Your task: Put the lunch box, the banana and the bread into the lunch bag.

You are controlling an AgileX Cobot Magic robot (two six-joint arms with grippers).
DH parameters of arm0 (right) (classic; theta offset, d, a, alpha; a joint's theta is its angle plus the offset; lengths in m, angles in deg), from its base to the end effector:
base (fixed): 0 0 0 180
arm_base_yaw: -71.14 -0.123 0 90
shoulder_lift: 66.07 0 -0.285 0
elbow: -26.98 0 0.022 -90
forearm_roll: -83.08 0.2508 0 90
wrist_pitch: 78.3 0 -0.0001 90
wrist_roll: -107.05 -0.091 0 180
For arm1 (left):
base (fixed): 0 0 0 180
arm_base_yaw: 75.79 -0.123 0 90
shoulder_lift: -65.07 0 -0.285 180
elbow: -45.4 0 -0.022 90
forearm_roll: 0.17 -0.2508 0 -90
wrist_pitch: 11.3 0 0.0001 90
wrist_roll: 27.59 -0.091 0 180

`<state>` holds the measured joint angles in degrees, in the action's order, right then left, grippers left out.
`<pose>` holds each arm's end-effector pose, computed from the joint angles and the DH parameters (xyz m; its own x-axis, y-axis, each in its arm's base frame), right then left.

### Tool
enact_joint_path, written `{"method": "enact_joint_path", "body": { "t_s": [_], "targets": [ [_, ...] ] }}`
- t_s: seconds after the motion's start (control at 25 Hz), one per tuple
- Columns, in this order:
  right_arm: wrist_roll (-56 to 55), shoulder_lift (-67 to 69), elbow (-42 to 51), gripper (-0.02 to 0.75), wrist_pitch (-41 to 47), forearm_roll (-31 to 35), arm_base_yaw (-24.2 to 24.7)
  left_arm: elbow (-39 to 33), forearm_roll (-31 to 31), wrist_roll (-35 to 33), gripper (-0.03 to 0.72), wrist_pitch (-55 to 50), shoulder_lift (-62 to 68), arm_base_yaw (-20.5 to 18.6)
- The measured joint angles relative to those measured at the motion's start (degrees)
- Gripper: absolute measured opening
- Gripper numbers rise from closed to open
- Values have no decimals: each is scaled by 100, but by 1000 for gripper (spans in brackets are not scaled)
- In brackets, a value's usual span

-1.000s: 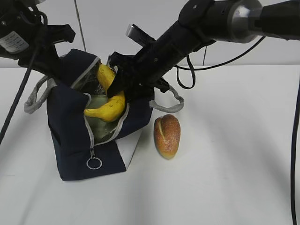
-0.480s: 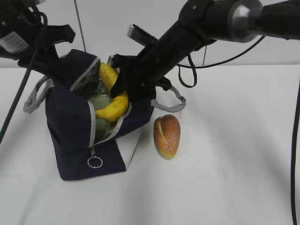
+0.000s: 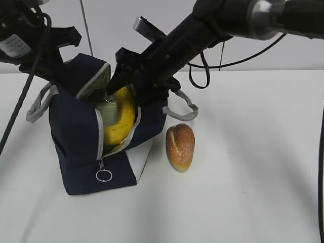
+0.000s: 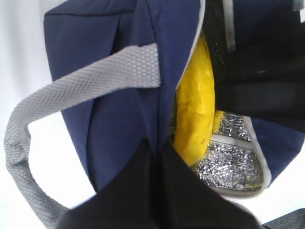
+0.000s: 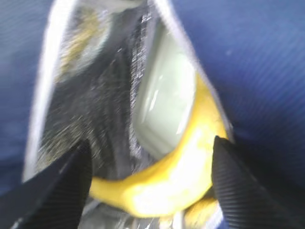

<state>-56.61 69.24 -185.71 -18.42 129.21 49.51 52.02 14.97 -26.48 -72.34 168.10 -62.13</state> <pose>0.4296 0.2315 0.2269 -0.9180 -0.2003 -0.3422 -0.3828 0.6731 0.6328 0.3362 -0.1031 0.3132 -0.9292 0.0765 -0.3617 0.1817 0.9465 -0.2666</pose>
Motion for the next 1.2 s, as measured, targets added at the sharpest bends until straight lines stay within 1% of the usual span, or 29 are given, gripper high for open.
{"method": "enact_joint_path", "body": {
  "t_s": [0.2,0.36,0.44,0.56,0.68,0.8,0.96,1.2],
  "targets": [
    [112,-96,-523,582,846,-279,23,0,0,0,0,-18,0,0],
    [-43,-618,-593,581,992,-856,31,0,-5,0,0,-17,0,0],
    [-227,-900,-581,581,1032,-1257,31,0,-11,0,0,-17,0,0],
    [-316,-1359,-328,581,1032,-1597,31,0,-11,0,0,-17,0,0],
    [-351,-1814,248,581,1007,-1778,31,0,-11,0,0,-21,0,0],
    [-363,-2286,1024,581,714,-1946,31,0,-17,0,0,-21,0,0],
    [-363,-2846,2234,581,2,-2166,31,0,-22,0,0,-21,0,0],
    [-363,-3488,3825,581,-1073,-2215,31,0,-22,0,0,-21,0,0]
  ]
}}
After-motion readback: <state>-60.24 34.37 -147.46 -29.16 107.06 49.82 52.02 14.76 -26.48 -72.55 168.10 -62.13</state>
